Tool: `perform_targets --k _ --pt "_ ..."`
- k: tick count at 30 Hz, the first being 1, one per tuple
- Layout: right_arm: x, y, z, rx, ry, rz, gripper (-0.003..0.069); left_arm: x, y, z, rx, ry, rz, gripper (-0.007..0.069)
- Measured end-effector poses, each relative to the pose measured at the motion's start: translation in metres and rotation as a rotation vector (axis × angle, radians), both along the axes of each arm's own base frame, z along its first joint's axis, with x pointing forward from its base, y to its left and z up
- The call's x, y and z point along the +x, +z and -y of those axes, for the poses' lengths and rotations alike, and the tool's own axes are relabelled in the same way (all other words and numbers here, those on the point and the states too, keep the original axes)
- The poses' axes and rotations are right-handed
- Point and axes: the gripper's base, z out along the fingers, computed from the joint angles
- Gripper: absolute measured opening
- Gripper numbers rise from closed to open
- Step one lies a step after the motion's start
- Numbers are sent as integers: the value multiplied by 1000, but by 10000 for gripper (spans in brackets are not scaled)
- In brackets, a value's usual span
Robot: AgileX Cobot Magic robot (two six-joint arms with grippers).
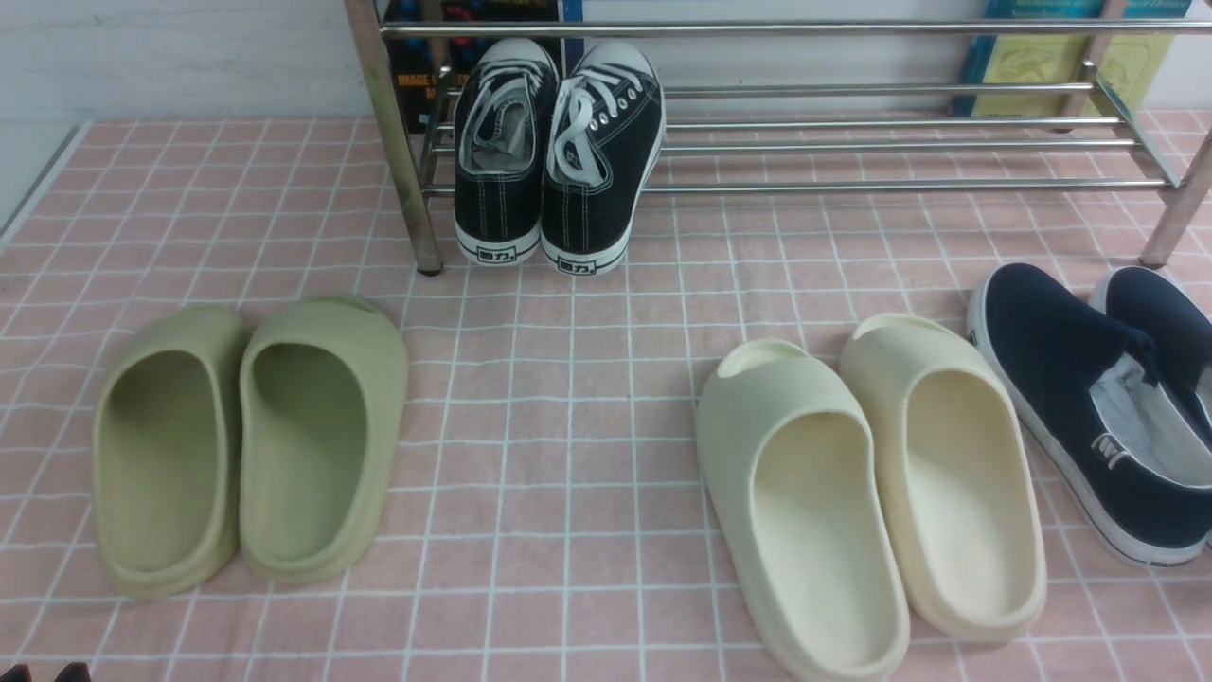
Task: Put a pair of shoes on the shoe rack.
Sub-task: Use the right arm to grab the shoe closest to it
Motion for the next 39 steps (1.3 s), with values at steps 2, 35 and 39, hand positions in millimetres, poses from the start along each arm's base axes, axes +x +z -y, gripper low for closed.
perform_targets --k 2,35,39 --pt "0 0 -1 28 -1 5 240 0 0 0 0 0 0 241" --pt "-1 33 -20 577 92 129 221 0 0 0 0 0 0 241" --pt "-3 69 -19 381 128 146 118 0 0 0 0 0 0 241"
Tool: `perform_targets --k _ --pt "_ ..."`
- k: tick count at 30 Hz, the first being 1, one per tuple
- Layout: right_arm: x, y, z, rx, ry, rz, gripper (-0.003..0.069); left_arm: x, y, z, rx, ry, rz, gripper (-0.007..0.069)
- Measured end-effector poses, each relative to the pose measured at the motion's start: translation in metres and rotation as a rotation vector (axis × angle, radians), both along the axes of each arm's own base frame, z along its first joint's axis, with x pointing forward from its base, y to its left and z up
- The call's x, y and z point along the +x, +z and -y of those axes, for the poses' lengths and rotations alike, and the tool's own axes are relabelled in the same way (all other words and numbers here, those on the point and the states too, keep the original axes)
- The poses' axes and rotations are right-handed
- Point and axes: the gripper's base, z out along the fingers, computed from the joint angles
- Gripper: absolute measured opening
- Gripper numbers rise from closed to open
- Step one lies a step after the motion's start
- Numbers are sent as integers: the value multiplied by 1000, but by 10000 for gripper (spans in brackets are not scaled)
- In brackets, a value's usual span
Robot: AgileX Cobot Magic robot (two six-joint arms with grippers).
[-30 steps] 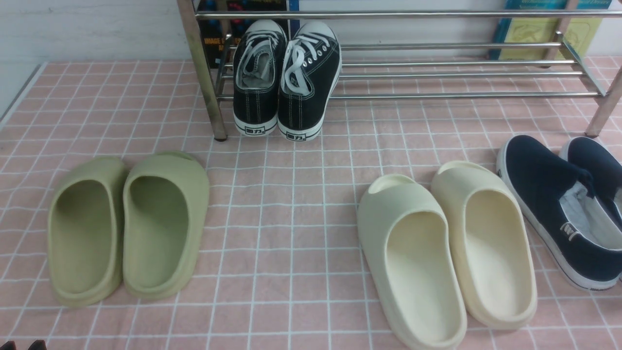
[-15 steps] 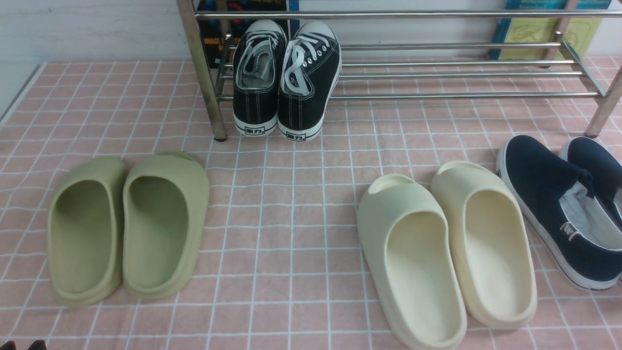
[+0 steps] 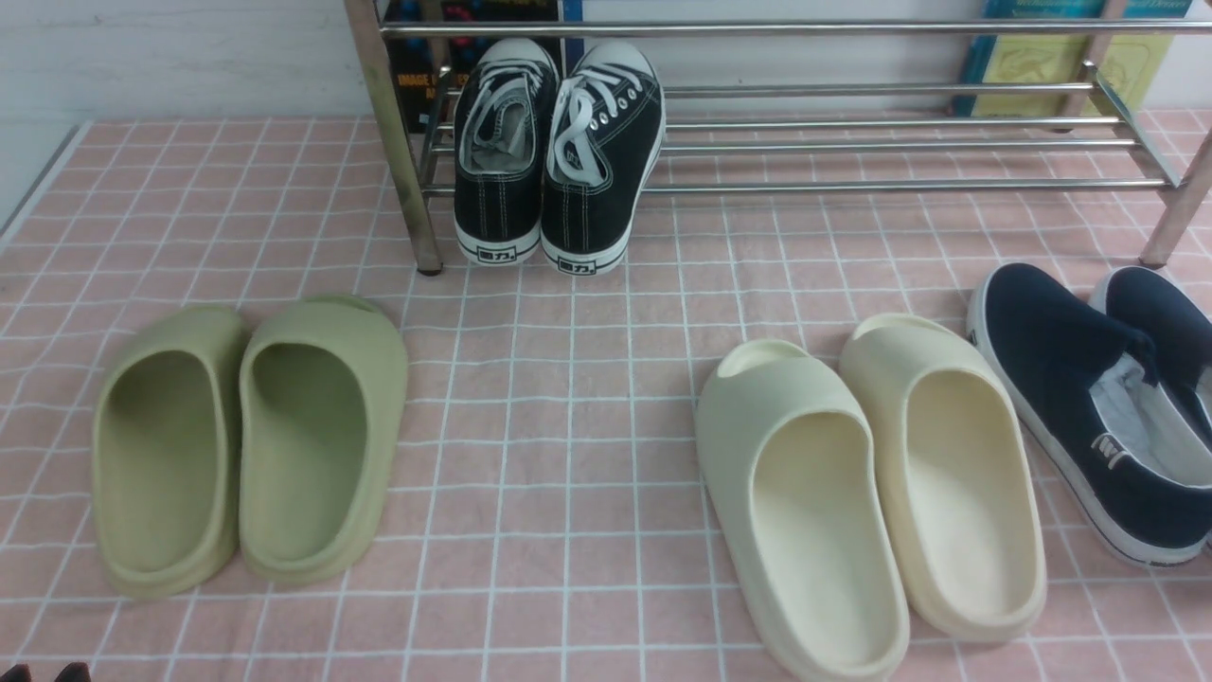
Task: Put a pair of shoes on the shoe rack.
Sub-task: Use the right arm to grab the shoe closest to it
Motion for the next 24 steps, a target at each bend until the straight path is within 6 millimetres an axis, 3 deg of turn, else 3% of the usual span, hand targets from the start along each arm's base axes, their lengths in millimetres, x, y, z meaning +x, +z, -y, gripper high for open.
perform_targets --k 3,5,6,9,11,14,15,19,21,24 --pt "8 39 3 -243 21 -127 -9 0 0 0 0 0 0 241" --pt "14 49 6 -317 25 -205 -16 0 0 0 0 0 0 241" --pt "25 66 11 -413 44 -345 -18 0 0 0 0 0 0 241" --pt "40 88 17 -499 56 -510 -19 0 0 0 0 0 0 241" --pt "64 102 21 -538 86 -656 -19 0 0 0 0 0 0 241" --pt "100 115 18 -581 169 -740 -19 0 0 0 0 0 0 241" --pt "104 114 17 -585 182 -753 -19 0 0 0 0 0 0 241" --pt "157 102 4 -612 287 -863 6 0 0 0 0 0 0 241" --pt "169 96 1 -613 306 -898 20 0 0 0 0 0 0 241" --pt "208 70 -4 -613 348 -1007 165 0 0 0 0 0 0 241"
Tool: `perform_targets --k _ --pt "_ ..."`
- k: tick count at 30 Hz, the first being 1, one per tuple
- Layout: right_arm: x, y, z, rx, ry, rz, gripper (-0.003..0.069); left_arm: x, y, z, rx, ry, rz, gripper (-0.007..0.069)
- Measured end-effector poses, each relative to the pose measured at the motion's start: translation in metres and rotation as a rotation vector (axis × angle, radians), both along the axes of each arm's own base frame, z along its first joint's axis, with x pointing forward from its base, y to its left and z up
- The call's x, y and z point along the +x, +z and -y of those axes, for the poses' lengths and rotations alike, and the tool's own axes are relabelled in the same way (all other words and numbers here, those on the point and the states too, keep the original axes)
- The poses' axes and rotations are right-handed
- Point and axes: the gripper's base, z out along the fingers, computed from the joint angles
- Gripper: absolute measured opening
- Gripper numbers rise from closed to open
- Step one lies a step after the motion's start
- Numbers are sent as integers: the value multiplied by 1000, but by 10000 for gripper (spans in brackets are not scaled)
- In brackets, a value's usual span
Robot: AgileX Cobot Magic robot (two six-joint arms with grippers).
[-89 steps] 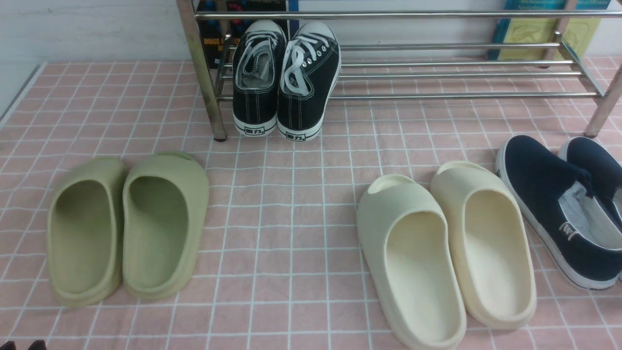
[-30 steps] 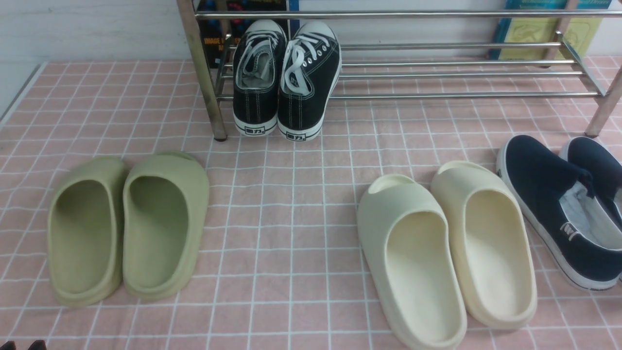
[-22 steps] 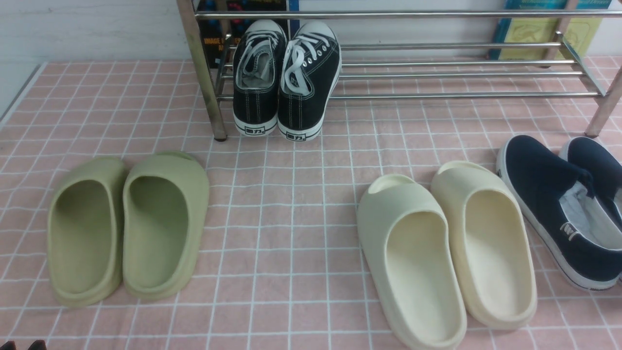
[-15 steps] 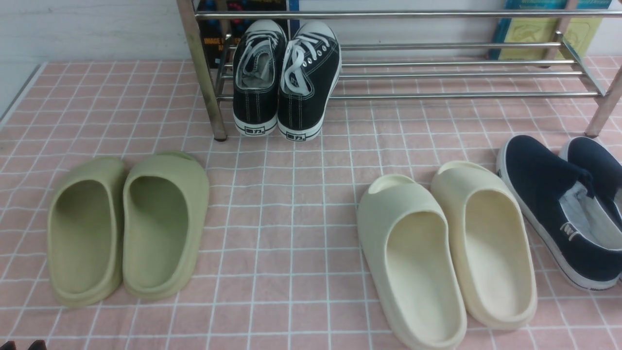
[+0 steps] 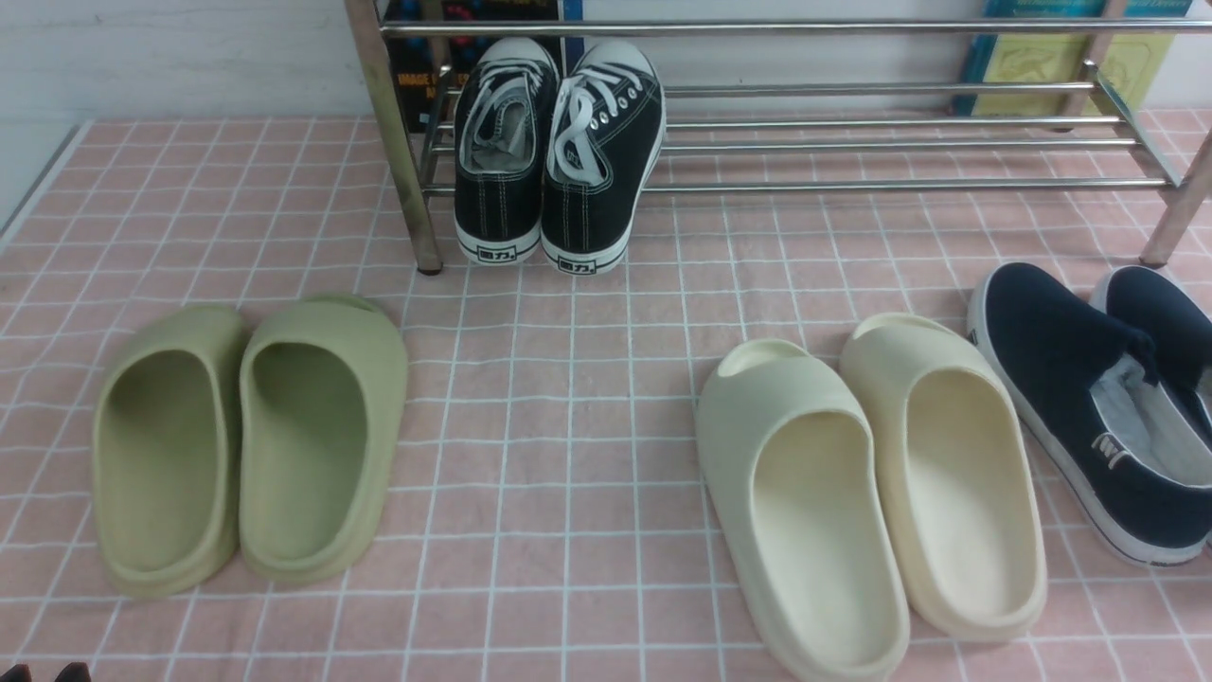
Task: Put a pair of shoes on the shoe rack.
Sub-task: Use the right arm to grab the shoe closest to it
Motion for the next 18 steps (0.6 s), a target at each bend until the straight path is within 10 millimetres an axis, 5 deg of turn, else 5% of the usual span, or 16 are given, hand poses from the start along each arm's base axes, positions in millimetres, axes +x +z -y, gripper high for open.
perform_targets --k 5,10,14,18 --pt "41 -46 -3 -10 5 -104 400 0 0 0 0 0 0 241" --pt "66 -85 -4 -25 9 -142 477 0 0 0 0 0 0 241" --pt "78 -110 -4 -36 13 -174 385 0 0 0 0 0 0 241" --pt "82 -125 -4 -41 15 -211 150 0 0 0 0 0 0 241"
